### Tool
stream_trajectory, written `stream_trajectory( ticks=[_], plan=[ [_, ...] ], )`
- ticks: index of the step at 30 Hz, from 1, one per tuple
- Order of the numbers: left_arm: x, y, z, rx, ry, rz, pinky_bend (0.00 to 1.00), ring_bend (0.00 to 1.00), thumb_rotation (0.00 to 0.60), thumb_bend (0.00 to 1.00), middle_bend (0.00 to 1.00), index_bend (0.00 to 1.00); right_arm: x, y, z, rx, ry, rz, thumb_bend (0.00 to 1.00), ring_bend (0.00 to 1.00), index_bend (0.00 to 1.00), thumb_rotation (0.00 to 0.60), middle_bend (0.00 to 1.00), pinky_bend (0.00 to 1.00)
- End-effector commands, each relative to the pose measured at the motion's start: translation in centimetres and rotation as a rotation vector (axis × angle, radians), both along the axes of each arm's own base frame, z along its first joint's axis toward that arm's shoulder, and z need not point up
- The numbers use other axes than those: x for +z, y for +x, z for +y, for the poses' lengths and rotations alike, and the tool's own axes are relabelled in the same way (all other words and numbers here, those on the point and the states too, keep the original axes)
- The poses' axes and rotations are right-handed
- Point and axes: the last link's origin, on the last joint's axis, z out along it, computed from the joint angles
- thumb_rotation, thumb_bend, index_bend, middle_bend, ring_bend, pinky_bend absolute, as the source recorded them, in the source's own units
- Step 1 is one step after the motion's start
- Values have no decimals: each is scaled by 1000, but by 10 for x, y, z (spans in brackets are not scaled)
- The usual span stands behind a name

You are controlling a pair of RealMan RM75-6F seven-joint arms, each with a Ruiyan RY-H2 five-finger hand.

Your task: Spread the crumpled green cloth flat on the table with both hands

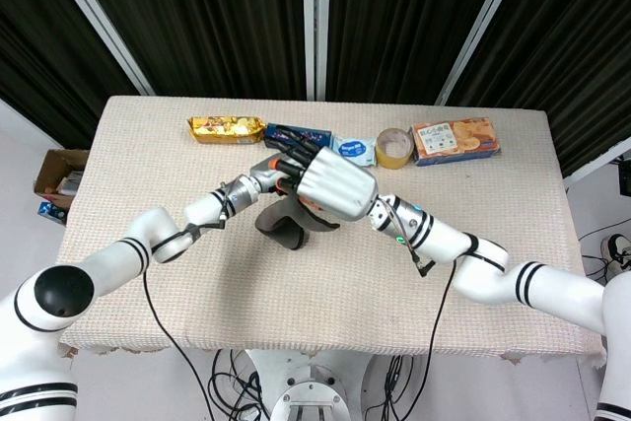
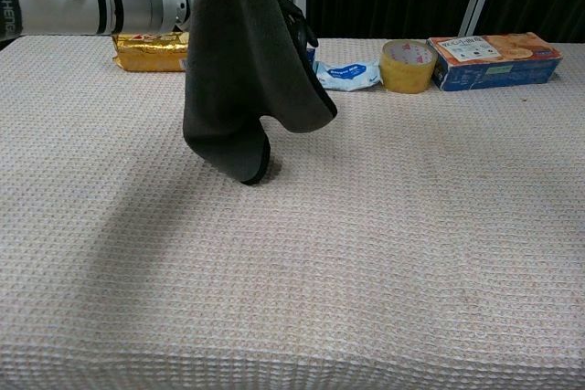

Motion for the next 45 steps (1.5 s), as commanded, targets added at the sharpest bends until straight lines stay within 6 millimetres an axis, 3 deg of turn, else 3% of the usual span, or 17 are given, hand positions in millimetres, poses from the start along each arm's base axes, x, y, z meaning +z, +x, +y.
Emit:
stream_trajectory(
  ticks=[1, 6, 14, 24, 36, 45],
  plan=[
    [-1, 1, 0, -8, -2, 10, 201, 183, 600, 860, 189, 476, 0, 0, 0, 0, 1, -2, 531, 0, 749, 600, 288, 0],
    [-4, -1, 2, -29, 13, 62, 198, 182, 600, 849, 189, 565, 1, 0, 0, -3, 1, -12, 532, 0, 748, 600, 289, 0],
    [4, -12, 6, -14, 55, 97, 199, 182, 600, 814, 189, 599, 3, -3, -1, -10, 2, -18, 531, 0, 748, 600, 291, 0],
    [23, -32, 3, 64, 81, 44, 199, 183, 600, 668, 258, 727, 12, -7, -3, -22, -13, -53, 532, 0, 750, 600, 294, 0],
    [72, -61, -5, 147, 246, -70, 200, 184, 600, 655, 282, 748, 33, -29, -9, -47, -51, -78, 533, 0, 757, 600, 300, 0],
    [101, -65, -8, 189, 439, -128, 200, 190, 600, 642, 294, 746, 50, -34, -23, -44, -135, -47, 532, 0, 760, 600, 304, 0]
  ],
)
